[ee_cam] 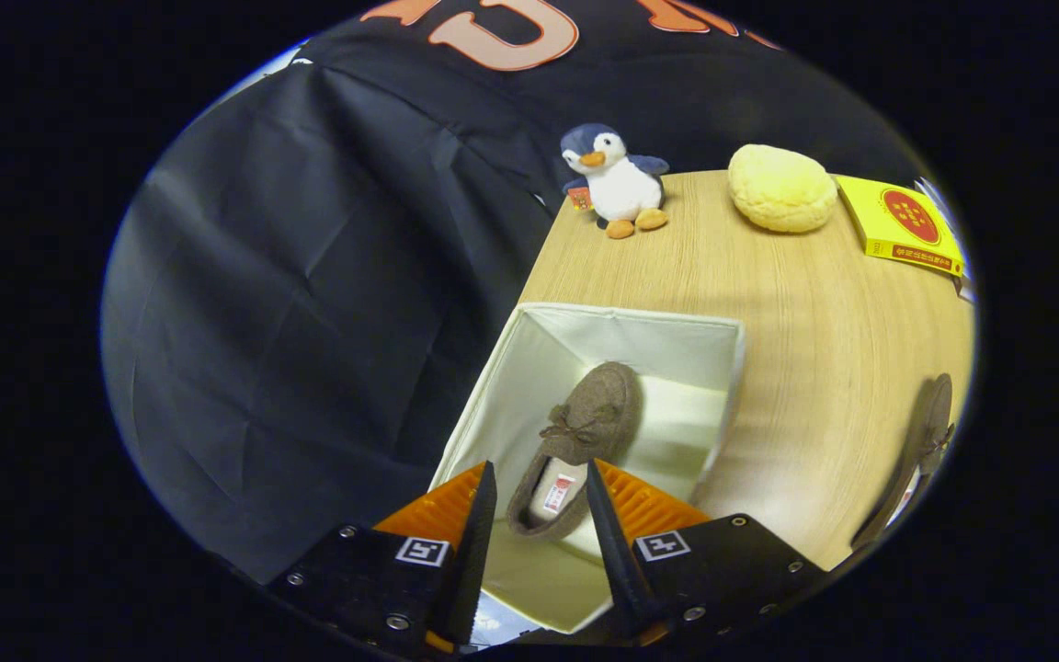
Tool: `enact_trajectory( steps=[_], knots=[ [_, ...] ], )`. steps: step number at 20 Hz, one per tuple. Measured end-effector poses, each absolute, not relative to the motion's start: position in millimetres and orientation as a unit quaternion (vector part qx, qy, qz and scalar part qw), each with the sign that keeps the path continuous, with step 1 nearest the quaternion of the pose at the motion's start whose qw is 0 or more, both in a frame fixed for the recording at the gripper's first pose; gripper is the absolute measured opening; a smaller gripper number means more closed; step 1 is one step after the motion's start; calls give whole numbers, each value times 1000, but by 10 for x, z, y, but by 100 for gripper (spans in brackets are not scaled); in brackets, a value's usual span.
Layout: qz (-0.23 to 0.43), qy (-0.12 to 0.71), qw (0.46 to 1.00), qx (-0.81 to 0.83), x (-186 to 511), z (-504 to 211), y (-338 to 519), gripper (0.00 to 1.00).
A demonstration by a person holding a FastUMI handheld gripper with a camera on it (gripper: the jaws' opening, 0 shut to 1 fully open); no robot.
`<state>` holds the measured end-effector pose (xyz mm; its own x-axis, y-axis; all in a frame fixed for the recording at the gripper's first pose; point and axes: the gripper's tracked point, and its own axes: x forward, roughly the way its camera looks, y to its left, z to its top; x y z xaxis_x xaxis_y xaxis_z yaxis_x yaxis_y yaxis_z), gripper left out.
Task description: Open the storage box then place both shoes into the box .Put the left shoe in first, then the right shoe, with the right side of both shoes facing outward in a uniform manner.
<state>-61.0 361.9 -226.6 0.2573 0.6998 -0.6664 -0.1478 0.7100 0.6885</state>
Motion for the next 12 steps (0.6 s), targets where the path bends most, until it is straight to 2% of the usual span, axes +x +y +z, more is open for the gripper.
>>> enact_trajectory(
  steps=[2, 5, 6, 9, 12],
  knots=[
    [281, 528, 759, 255, -628, -2253, 3349, 67],
    [264, 515, 776, 252, -620, -2286, 2885, 84],
    [254, 511, 782, 250, -611, -2305, 2712, 87],
    [214, 500, 805, 237, -629, -2452, 2194, 92],
    [173, 510, 814, 219, -744, -2707, 1720, 93]
  ],
)
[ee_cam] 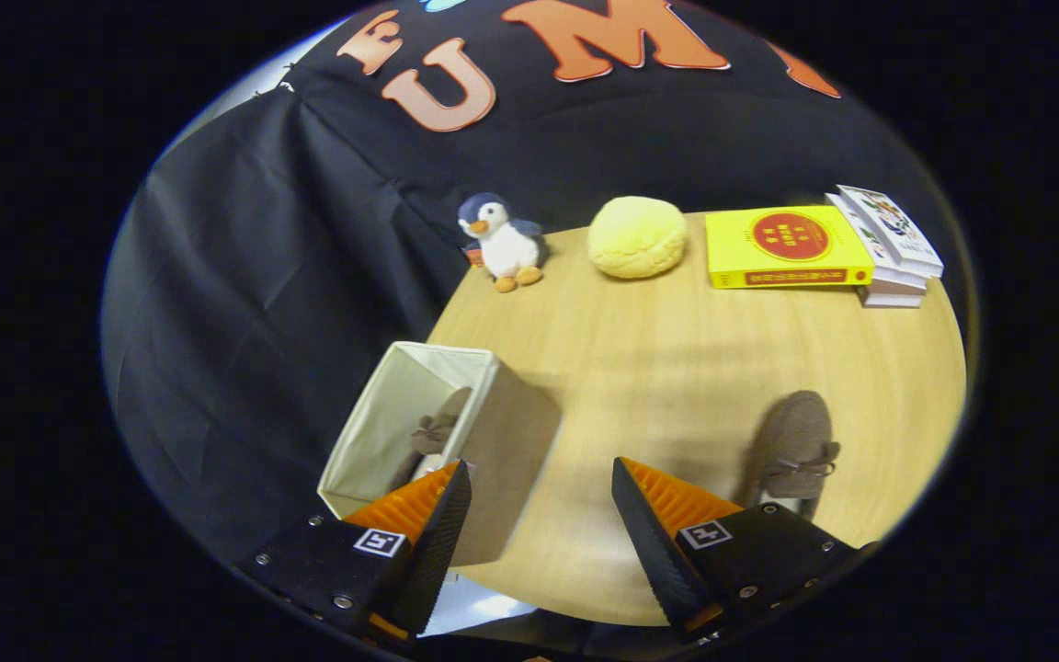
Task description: Open the storage box then place both shoes into the box .Put the left shoe in first, then the right shoe, with the right side of both shoes facing outward in a uniform manner.
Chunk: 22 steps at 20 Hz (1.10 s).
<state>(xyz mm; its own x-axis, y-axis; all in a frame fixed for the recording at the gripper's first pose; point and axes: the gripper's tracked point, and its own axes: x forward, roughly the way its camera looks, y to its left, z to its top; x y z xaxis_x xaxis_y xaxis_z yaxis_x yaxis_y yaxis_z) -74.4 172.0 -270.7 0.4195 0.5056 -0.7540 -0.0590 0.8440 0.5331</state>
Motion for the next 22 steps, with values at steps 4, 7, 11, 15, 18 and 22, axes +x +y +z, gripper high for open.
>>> enact_trajectory(
  steps=[4, 7, 11, 15, 18, 22],
  knots=[
    [126, 524, 816, 211, -924, -3028, 1166, 96],
    [101, 531, 817, 200, -1022, -3238, 827, 96],
    [75, 543, 818, 176, -1161, -3544, 457, 96],
    [72, 562, 806, 172, -1277, -3844, 324, 90],
    [63, 564, 810, 148, -1245, -4057, 229, 83],
    [45, 537, 836, 104, -1073, -4271, 129, 65]
  ],
)
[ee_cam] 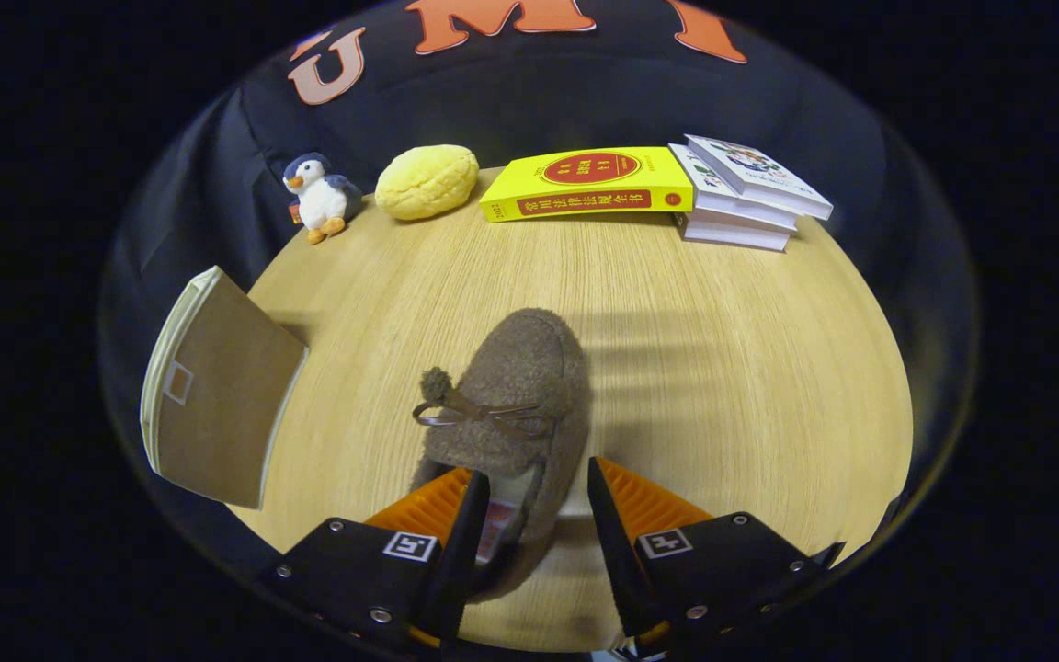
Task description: Open the storage box then place both shoes into the box .Put the left shoe in first, then the right shoe, with the right side of both shoes facing outward in a uniform manner.
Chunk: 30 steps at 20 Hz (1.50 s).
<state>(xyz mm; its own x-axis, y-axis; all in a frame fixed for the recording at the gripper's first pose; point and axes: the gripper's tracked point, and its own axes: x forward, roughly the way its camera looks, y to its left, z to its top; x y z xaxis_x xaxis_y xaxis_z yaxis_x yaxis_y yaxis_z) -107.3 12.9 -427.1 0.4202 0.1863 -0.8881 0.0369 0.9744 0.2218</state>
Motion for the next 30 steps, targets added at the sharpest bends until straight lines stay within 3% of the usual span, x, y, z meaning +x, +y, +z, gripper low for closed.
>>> enact_trajectory(
  steps=[6, 9, 11, 20, 30],
  knots=[
    [-1, 513, 855, 76, -1011, -4458, 96, 36],
    [-23, 513, 855, 74, -1013, -4447, 56, 14],
    [-32, 517, 852, 78, -1013, -4375, 67, 7],
    [-27, 468, 877, 103, -515, -3165, 563, 5],
    [30, 463, 879, 108, -264, -2339, 1847, 5]
  ],
)
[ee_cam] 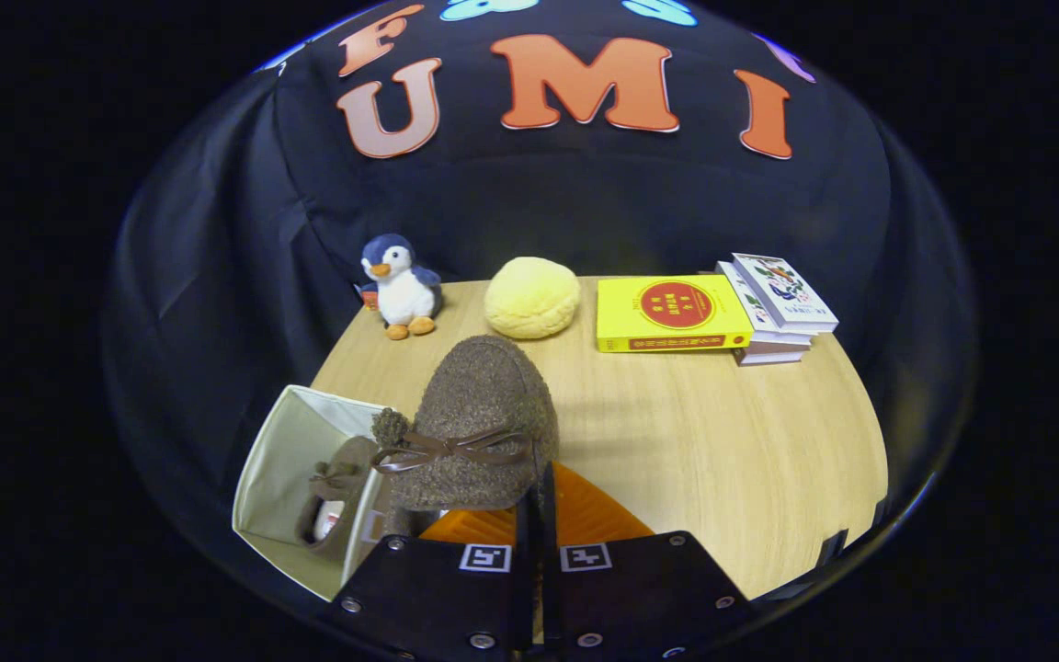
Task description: Open the storage box then place both shoes into the box .Put the left shoe in first, then the right shoe, with the right side of both shoes facing outward in a uniform manner.
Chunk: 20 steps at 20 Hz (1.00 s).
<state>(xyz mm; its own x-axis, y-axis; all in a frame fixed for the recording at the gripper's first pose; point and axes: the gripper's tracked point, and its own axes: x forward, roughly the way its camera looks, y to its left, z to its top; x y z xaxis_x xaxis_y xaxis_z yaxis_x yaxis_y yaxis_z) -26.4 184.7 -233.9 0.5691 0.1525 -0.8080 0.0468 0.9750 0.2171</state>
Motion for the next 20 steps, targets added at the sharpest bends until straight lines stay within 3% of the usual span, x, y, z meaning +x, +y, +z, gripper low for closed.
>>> enact_trajectory(
  steps=[10, 20],
  knots=[
    [77, 496, 854, 140, -304, -2221, 3237, 5],
    [45, 559, 824, 85, -593, -2774, 3426, 7]
  ],
)
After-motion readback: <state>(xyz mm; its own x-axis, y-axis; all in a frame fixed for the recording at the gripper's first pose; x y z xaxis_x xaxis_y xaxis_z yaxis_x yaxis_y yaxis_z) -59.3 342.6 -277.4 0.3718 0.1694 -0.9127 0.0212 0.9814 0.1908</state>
